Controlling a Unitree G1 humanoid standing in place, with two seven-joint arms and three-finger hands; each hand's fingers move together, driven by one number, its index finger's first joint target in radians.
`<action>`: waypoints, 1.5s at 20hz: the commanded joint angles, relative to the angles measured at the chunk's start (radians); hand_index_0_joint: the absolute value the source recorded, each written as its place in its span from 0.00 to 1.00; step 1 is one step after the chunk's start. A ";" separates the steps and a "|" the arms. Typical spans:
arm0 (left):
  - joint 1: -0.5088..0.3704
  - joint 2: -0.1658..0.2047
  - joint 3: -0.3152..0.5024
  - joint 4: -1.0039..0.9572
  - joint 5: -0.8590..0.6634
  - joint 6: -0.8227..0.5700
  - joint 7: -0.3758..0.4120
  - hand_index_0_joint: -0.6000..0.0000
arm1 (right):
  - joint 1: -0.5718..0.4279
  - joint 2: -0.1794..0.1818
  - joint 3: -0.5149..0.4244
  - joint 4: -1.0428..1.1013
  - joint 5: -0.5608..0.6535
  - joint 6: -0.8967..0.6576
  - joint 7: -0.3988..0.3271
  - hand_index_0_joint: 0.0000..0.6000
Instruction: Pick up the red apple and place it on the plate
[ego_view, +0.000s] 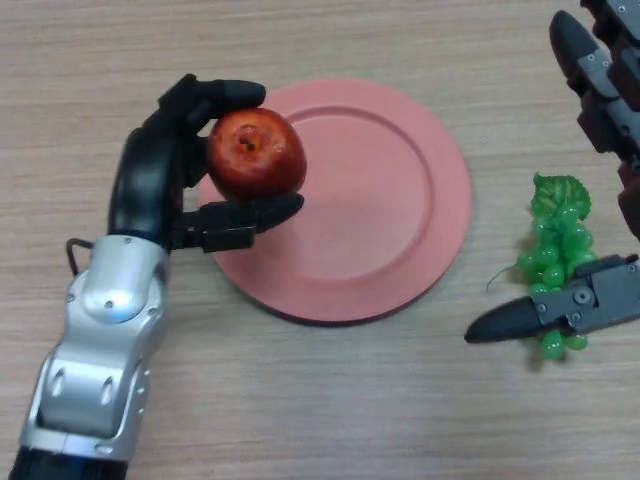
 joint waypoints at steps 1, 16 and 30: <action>-0.030 0.013 -0.014 -0.010 0.054 -0.168 0.031 0.00 | -0.009 -0.016 -0.060 -0.036 -0.050 -0.168 -0.017 0.00; 0.093 0.019 0.097 -0.257 0.103 -0.087 -0.029 1.00 | 0.061 -0.002 -0.039 0.000 -0.078 -0.242 0.051 0.00; 0.398 0.087 0.401 -0.645 -0.220 -0.203 -0.212 1.00 | 0.046 0.004 -0.012 0.079 -0.066 -0.265 0.057 0.00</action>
